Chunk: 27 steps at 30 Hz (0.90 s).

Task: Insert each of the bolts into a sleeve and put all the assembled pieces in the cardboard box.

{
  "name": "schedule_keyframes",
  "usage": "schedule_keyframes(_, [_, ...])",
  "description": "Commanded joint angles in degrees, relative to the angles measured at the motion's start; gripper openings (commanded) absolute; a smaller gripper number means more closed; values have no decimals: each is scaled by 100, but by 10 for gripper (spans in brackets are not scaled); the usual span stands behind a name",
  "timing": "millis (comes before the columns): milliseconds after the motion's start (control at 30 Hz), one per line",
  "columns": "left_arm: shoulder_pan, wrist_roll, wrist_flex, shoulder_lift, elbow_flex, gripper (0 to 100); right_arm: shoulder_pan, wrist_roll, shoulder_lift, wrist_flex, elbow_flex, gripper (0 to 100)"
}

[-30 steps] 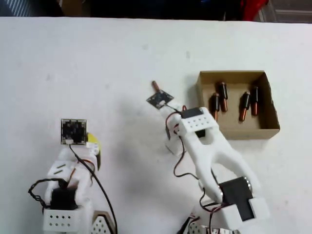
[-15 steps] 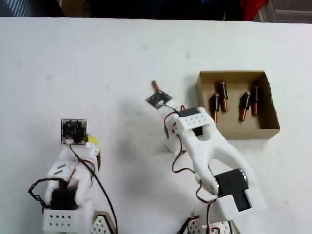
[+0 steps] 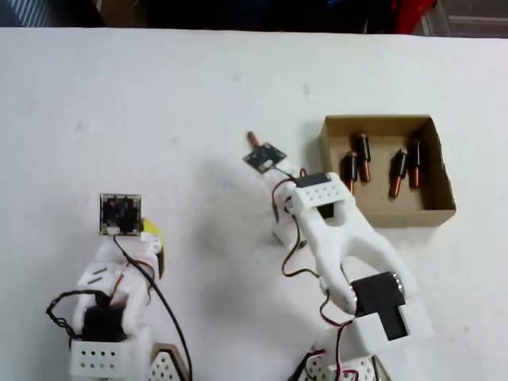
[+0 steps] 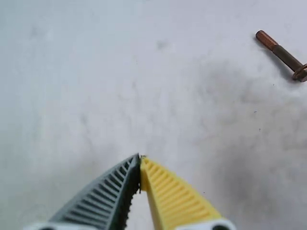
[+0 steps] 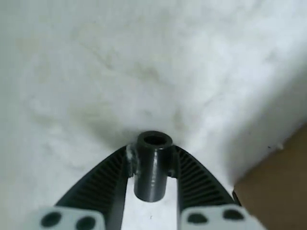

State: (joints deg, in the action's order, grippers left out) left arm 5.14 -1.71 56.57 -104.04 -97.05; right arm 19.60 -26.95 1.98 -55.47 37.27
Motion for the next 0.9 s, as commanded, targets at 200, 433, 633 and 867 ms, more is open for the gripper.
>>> schedule_keyframes(200, [40, 70, -9, -48, 0, 23, 66, -18, -1736, -119, -35, 16])
schedule_keyframes(433, [31, 70, 0, -48, 0, 23, 66, -18, -3609, -796, -35, 16])
schedule_keyframes(633, [22, 70, -9, -48, 0, 23, 66, -18, -4936, -1385, -26, 16])
schedule_keyframes(867, [40, 571, 18, -48, 0, 24, 66, -18, -6105, -1411, 703, 16])
